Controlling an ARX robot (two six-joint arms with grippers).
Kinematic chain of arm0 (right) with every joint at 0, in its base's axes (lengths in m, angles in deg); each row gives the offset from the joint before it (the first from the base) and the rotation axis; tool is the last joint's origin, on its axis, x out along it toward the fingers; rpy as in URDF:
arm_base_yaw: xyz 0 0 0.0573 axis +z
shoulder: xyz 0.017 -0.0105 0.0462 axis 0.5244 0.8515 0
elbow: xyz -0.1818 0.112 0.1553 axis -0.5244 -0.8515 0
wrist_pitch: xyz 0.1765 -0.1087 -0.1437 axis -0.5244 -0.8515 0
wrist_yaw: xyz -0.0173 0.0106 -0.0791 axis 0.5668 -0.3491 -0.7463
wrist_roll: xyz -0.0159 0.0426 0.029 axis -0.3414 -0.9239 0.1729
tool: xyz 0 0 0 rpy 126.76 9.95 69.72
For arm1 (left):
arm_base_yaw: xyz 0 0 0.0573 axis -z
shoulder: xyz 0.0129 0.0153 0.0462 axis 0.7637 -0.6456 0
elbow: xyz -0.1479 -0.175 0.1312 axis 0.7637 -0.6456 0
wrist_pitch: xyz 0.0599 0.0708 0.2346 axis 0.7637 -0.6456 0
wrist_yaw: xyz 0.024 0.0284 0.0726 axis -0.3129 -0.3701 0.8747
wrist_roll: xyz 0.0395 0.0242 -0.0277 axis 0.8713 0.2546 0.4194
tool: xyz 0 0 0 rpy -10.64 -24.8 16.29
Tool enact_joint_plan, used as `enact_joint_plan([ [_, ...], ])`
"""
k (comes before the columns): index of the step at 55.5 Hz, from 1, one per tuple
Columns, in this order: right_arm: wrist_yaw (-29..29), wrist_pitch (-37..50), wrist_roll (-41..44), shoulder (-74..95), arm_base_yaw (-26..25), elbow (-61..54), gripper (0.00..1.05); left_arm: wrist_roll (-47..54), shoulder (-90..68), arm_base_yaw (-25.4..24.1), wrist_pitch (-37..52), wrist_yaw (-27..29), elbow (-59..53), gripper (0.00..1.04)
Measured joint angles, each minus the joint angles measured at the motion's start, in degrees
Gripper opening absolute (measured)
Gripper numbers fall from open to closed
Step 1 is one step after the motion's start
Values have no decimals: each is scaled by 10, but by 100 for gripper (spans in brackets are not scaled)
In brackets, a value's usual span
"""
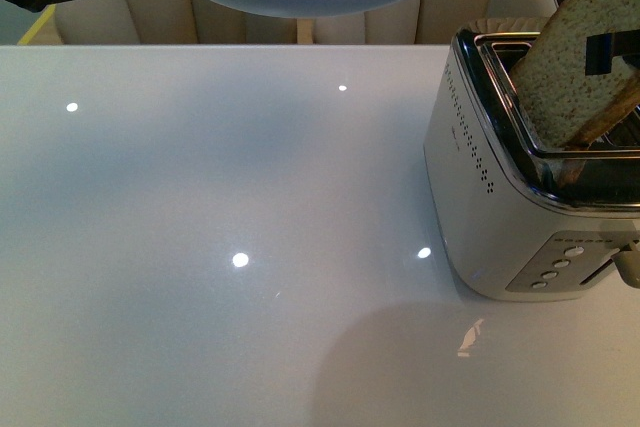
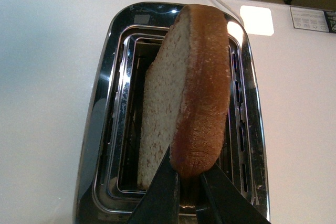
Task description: Left arm holds plate, right arm toasts bread
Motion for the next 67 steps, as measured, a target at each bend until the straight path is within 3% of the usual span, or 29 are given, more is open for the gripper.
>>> enact_joint_plan([
  [30,30,20,-16,42,7,-3,3,0,0,0,0,0,0,3],
  [39,31,23,-21,43,7,-9,25,0,0,0,0,0,0,3],
  [46,37,23,-23,40,2,-18,51,0,0,0,0,0,0,3],
  [61,54,21,-38,-47,-16,-42,96,0,0,0,0,0,0,3],
  [67,62,10,-43,-108,-22,-58,96,0,0,0,0,0,0,3],
])
